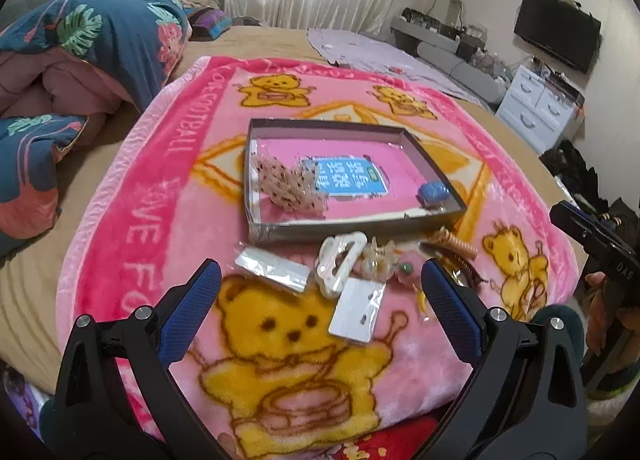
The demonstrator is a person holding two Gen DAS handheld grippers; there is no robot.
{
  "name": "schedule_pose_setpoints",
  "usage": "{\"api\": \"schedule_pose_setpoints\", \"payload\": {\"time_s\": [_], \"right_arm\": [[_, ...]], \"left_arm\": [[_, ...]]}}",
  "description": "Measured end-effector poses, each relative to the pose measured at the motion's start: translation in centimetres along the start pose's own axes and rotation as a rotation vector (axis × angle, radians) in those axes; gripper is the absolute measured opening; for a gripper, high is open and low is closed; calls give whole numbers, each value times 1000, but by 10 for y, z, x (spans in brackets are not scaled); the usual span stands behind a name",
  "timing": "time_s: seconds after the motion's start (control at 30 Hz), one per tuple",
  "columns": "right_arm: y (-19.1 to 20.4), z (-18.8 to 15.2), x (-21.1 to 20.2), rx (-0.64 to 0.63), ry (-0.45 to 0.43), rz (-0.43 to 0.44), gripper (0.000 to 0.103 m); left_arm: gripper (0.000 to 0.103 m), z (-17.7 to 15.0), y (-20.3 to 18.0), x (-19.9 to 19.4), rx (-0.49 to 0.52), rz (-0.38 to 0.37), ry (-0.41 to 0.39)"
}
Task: Organize jewelry
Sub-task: 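Withdraw both open tools from the tray back toward the loose jewelry, then grasp the white earring card with the left tool while the right grasps the maroon clip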
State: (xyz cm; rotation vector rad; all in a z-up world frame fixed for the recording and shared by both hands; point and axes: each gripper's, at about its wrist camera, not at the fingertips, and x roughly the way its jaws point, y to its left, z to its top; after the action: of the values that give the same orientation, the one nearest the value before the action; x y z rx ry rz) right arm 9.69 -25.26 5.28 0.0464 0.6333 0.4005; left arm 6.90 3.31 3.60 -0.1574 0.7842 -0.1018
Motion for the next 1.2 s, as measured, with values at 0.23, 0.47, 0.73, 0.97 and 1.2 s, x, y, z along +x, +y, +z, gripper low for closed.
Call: {"api": "schedule_pose_setpoints", "payload": {"time_s": [0.23, 0.47, 0.73, 0.97, 1.2], "right_arm": [[1, -15, 4, -15, 48, 8, 82], [2, -29, 12, -16, 97, 22, 82], [-3, -40, 26, 17, 165, 41, 82], [-10, -48, 45, 48, 218, 38, 80], [-21, -57, 74, 95, 290, 30, 56]], "left_arm": [[94, -13, -11, 9, 42, 10, 36], [94, -22, -20, 20, 71, 8, 68], [94, -36, -32, 41, 96, -15, 133], [94, -47, -39, 59, 107, -58, 153], [93, -54, -33, 77, 96, -61, 156]]}}
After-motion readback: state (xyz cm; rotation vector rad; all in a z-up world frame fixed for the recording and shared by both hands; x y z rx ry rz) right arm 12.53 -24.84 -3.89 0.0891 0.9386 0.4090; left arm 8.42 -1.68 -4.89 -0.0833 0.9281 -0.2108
